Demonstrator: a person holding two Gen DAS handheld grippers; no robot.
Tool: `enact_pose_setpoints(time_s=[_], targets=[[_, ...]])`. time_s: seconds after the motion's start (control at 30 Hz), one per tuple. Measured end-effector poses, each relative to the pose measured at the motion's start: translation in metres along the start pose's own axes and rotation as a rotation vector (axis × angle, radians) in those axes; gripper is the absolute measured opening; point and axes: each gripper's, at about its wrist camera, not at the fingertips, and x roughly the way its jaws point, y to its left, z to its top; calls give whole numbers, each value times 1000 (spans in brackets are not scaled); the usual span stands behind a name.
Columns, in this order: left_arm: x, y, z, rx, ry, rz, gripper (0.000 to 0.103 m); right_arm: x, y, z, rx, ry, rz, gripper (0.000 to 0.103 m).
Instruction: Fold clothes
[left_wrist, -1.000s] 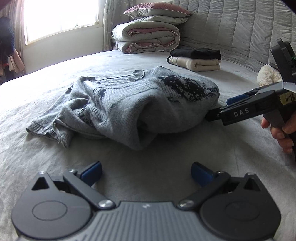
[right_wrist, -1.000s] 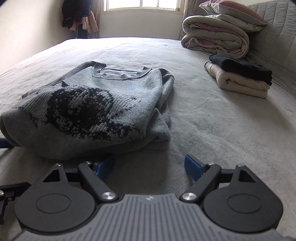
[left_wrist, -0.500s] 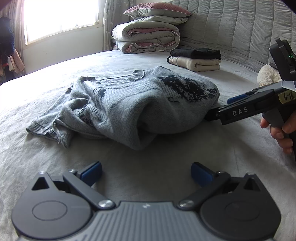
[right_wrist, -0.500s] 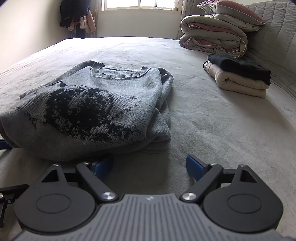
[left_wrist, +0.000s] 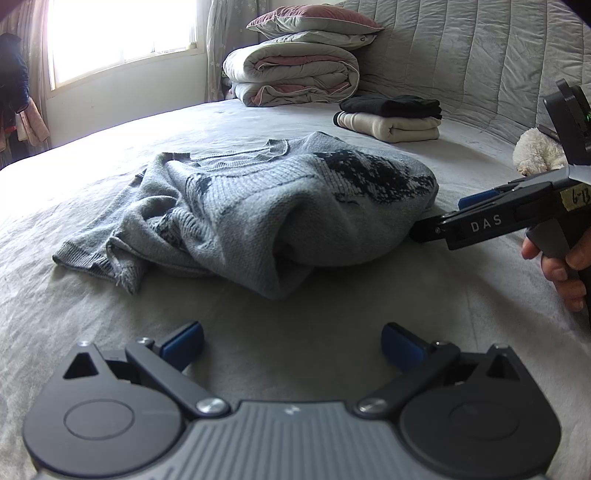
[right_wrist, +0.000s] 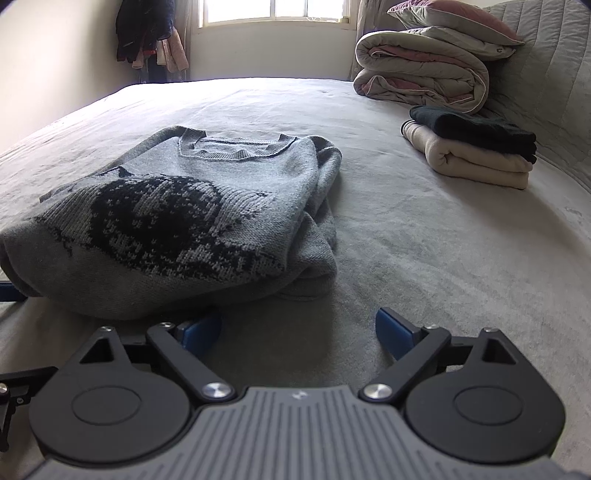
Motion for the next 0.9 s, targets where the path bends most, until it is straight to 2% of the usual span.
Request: enact_pose_setpoints(time_s=[0.47,0.67,0.9], targets=[[1,-1,1,2,0,3,103,-11,-4,-10,-5,-6,59,100],[1,-3,1,9,0,9,103,-11,-16,-15,34,-46,139,103],[3,2,1,-16,7,-12,103,4,-8,7,-18,2,143,103]])
